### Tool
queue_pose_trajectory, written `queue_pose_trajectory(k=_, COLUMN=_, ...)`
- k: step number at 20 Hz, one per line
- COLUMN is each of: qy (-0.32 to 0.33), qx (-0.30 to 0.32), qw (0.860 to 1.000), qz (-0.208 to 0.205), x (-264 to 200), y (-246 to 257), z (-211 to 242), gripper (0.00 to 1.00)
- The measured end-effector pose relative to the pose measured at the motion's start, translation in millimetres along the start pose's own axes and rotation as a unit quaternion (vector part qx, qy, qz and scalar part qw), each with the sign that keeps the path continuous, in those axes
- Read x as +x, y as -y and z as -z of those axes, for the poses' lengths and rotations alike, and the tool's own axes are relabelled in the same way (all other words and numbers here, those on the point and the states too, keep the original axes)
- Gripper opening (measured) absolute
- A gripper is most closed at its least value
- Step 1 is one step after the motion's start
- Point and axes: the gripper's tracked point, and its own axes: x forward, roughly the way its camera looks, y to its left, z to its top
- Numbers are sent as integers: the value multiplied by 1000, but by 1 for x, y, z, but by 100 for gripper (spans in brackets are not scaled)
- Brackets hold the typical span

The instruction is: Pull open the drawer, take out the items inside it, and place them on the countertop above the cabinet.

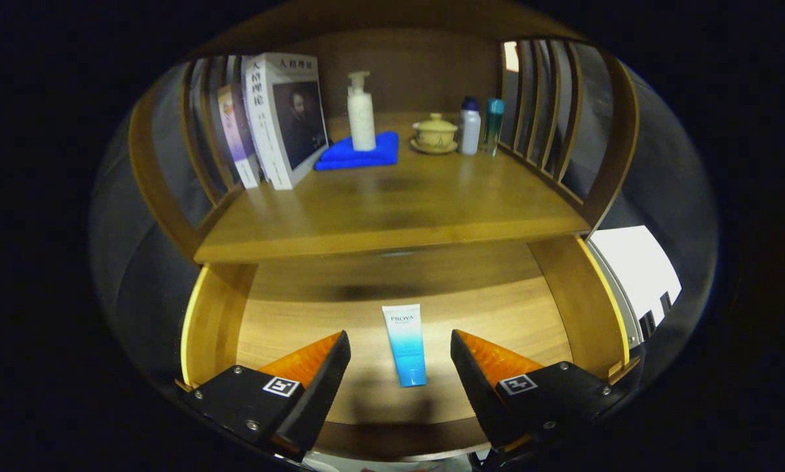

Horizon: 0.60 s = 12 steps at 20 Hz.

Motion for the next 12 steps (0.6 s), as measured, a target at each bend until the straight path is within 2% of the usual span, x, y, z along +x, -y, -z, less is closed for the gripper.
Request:
queue_pose_trajectory(k=6, qy=-85, qx=5, qw=996, qz=15, x=43, y=9, z=28, gripper=95)
queue_pose_trajectory(k=9, qy=-104, qx=28, qw=994, qz=15, x=58, y=11, z=39, gripper=94)
queue_pose_trajectory(k=12, qy=-130, qx=49, qw=990, qz=19, x=61, y=12, z=51, gripper=87)
